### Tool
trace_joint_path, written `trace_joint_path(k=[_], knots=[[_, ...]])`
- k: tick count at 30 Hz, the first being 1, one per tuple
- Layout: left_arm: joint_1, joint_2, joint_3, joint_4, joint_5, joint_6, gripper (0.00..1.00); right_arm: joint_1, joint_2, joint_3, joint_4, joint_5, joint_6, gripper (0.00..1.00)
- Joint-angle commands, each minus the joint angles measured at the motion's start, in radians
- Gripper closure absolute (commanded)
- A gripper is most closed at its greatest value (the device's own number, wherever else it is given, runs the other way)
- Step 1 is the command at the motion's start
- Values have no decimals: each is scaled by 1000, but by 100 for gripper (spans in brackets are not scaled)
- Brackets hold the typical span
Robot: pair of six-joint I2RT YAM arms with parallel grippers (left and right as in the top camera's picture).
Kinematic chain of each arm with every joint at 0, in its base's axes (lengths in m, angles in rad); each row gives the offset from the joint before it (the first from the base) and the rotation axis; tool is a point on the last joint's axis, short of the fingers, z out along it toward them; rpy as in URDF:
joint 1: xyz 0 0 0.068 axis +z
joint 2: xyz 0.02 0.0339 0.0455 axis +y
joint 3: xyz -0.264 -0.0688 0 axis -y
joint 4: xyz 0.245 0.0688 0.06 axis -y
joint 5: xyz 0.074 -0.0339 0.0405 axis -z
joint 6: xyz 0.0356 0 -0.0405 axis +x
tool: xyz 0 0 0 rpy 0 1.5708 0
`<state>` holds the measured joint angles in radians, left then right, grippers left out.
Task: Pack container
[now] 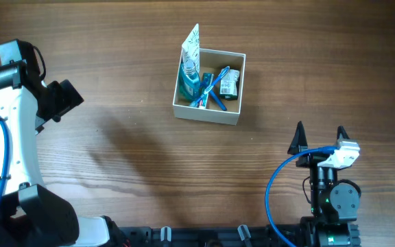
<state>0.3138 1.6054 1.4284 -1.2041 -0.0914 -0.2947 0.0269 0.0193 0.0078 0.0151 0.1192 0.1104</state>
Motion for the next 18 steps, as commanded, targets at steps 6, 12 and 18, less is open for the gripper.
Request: trace_joint_path(k=[6,12,18], knots=[[5,1,-4,1,5,-9,0,-5,-5,-3,2,-16,-3,0],[5,1,-4,1,5,-9,0,-5,-5,-3,3,-16,-3,0],[5,1,-4,-3,4,-8,0,-5,-5,-3,2,-16,-3,0]])
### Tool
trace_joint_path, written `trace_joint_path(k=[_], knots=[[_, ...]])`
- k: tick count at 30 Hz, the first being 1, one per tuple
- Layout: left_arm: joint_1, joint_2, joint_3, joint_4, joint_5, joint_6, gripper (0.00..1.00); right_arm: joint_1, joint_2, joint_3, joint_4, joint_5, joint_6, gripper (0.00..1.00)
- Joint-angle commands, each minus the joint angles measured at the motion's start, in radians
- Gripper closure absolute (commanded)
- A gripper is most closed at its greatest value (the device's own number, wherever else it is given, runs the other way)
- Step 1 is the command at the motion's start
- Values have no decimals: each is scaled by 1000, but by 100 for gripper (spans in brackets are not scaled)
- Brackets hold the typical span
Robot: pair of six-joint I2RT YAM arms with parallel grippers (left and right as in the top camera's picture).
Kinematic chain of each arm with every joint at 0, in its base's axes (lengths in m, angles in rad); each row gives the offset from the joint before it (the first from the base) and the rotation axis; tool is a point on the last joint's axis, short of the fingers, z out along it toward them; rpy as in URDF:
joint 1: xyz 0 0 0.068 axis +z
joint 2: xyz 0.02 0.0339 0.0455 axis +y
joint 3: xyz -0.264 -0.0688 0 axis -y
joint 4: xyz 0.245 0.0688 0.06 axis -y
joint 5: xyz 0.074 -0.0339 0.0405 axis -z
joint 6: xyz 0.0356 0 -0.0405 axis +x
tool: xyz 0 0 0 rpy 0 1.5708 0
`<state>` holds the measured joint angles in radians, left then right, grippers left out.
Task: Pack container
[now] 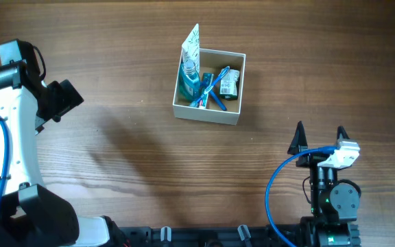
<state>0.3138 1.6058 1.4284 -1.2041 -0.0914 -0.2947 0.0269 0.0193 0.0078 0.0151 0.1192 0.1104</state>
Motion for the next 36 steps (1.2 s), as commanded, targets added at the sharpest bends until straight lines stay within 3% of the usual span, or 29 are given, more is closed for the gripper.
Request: trace_joint_path(k=[1,5,14,19,27,31,36], knots=[[5,1,-4,-10,5,-9,0,-5,-5,-3,3,-16,-3,0],[3,-6,-4,-2,51,-9,0,-5,-5,-3,3,-16,-3,0],[-15,-198,-60,188,62,139,0,-5,-5,-3,3,-16,-2,0],[-38,-380,-344,452,83,157,0,-5,-5,-3,3,-16,-3,0],[-44,-819,-906,986,314,153,0,-5,-5,-3,3,-16,-3,0],[-45,-1013,-1052,1044,396,152,0,-5,-5,-3,3,-16,-3,0],[-107,-1216,-1135,1038,397,153,1,-5,-5,-3,2,-16,-3,0]])
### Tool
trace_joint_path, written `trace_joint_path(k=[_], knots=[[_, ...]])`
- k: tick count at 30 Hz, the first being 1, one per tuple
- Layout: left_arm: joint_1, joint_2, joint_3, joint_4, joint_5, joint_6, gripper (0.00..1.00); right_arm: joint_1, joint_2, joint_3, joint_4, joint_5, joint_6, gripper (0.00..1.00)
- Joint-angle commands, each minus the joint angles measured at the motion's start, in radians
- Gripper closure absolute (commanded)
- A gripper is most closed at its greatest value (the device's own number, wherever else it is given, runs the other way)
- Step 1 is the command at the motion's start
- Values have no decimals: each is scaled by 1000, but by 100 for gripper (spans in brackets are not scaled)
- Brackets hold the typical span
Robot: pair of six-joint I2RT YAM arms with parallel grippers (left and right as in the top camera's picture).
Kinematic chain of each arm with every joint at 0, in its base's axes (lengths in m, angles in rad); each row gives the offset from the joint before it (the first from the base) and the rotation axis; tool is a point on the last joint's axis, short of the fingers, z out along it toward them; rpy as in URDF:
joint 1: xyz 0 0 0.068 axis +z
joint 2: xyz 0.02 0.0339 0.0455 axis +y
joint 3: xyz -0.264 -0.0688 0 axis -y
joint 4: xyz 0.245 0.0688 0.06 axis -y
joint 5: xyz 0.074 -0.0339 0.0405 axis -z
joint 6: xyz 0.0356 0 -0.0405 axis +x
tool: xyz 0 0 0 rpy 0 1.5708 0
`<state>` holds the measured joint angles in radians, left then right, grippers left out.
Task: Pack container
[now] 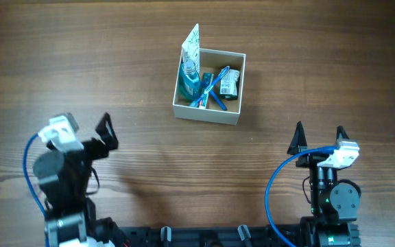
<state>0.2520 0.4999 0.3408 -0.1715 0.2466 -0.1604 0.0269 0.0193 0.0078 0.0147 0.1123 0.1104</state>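
Observation:
A white open box [233, 115] stands at the middle of the wooden table in the overhead view. Inside it are a white and teal tube [193, 42] propped upright in the left corner, a teal bottle [189, 81], blue toothbrushes [210, 88] and a small dark packet [229, 82]. My left gripper [86, 132] sits low at the front left, well away from the box, open and holding nothing. Over at the front right, my right gripper [318, 137] points toward the far side, its fingers spread with nothing between them.
Blue cables loop beside both arm bases [274, 189]. A black rail [204, 237] runs along the front edge of the table between the arms.
My left arm, which stood raised and stretched along the left edge, is now folded low at the front left. The box, its contents and the right arm are unchanged.
At both earlier moments my left arm was raised at the far left, with the box packed and my right gripper resting open at the front right. Now the left arm is drawn back near its base, and nothing in the box has shifted.

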Motion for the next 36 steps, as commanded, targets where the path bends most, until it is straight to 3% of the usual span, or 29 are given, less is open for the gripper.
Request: trace_joint_path(k=[1,9,22,36], knots=[[-59,-134,-52,2,57,19,0,-5,-5,-3,3,-9,-3,0],[-182,-304,-140,6,-69,19,0,-5,-5,-3,3,-9,-3,0],[-193,-499,-278,84,-77,19,0,-5,-5,-3,3,-9,-3,0],[-194,-497,-335,112,-89,19,0,-5,-5,-3,3,-9,-3,0]])
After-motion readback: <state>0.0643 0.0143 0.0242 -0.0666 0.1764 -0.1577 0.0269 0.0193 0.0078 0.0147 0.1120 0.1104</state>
